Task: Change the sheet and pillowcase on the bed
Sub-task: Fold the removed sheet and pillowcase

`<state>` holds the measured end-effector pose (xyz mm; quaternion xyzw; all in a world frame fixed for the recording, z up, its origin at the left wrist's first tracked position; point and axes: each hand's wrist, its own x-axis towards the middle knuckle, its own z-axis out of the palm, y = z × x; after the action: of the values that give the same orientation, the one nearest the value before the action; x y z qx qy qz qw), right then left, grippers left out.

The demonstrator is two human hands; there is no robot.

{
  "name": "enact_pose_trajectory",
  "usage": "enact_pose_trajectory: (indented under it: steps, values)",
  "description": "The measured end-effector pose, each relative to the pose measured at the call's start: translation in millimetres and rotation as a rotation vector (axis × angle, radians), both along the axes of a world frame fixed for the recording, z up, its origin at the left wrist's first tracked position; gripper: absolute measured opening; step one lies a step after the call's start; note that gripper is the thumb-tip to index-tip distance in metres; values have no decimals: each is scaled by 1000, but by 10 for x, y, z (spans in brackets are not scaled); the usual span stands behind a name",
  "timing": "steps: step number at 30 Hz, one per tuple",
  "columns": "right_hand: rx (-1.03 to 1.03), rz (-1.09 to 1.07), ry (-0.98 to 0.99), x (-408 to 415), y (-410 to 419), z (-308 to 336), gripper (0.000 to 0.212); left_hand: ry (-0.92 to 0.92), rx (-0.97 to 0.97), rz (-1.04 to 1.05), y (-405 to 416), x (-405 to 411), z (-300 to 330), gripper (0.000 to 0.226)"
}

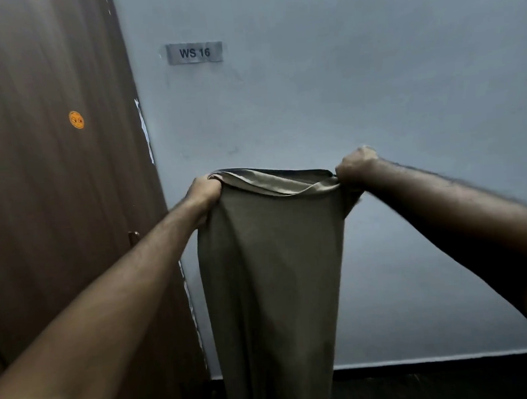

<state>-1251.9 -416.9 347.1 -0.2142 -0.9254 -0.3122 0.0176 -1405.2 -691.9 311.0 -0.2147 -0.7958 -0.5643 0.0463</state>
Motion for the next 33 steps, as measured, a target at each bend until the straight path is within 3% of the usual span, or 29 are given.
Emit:
enact_pose_trajectory:
  steps: [1, 3, 5, 8, 10, 12, 14, 15, 16, 17, 19, 20, 21, 22, 24, 25, 26, 27, 28, 30, 31, 33]
  values:
    - [-18, -39, 29, 2, -45, 62, 24, 145, -67, 4, -12, 19, 70, 36]
    - [-172, -135, 52, 52, -95, 201, 10, 497, -464, -20, -98, 60, 232, 37]
    - [-440, -211, 52, 119, -74, 277, 8, 601, -807, -92, -201, 94, 318, 39]
    - [-932, -291, -24, 101, 15, 192, 18, 536, -1111, -132, -241, 173, 259, 37]
    - [-1086, -324, -103, 69, 94, 8, 20, 494, -1246, -108, -196, 196, 89, 35]
    - [-1165, -353, -246, 53, 120, -210, 26, 210, -1331, -118, -197, 170, -180, 39]
    - [-1145, -381, -403, 81, 94, -340, 28, -244, -1433, -185, -229, 156, -387, 46]
    - [-1144, -365, -394, 73, 85, -355, 28, -356, -1426, -216, -254, 120, -420, 44]
    - [-1186, -313, -279, 53, 81, -339, 29, -352, -1331, -219, -250, 110, -377, 34]
    - [-1303, -222, -11, -33, 114, -295, 30, -207, -1155, -160, -211, 94, -279, 26]
    - [-1570, 29, 836, -265, 176, -141, 25, 304, -633, 141, -77, 33, -34, 21]
    - [-1505, 167, 1138, -357, 176, -20, 21, 533, -383, 310, -22, 59, 113, 26]
    - [-1408, 264, 1194, -417, 161, 67, 18, 627, -279, 356, 40, 54, 229, 33]
    - [-1369, 306, 1033, -403, 102, 88, 16, 609, -282, 284, 102, 65, 297, 37]
    - [-1276, 130, 327, -207, -9, 83, 19, 430, -378, 77, 145, 88, 329, 42]
    - [-1194, 24, 29, -69, -11, 77, 20, 352, -335, 61, 113, 91, 316, 39]
    - [-1126, -35, -89, 35, 67, 90, 21, 299, -238, 89, 78, 75, 310, 29]
    - [-1123, -32, 11, 84, 183, 112, 20, 281, -159, 138, 44, 63, 316, 21]
    - [-1173, 44, 283, 102, 304, 129, 19, 285, -131, 157, 48, 43, 321, 21]
    - [-1326, 277, 1011, 104, 405, 252, 24, 295, -99, 119, 110, 107, 320, 23]
    - [-1452, 425, 1247, 111, 388, 359, 26, 292, -43, 94, 183, 209, 339, 27]
    - [-1747, 618, 1451, 137, 290, 504, 27, 331, 61, -1, 359, 457, 370, 38]
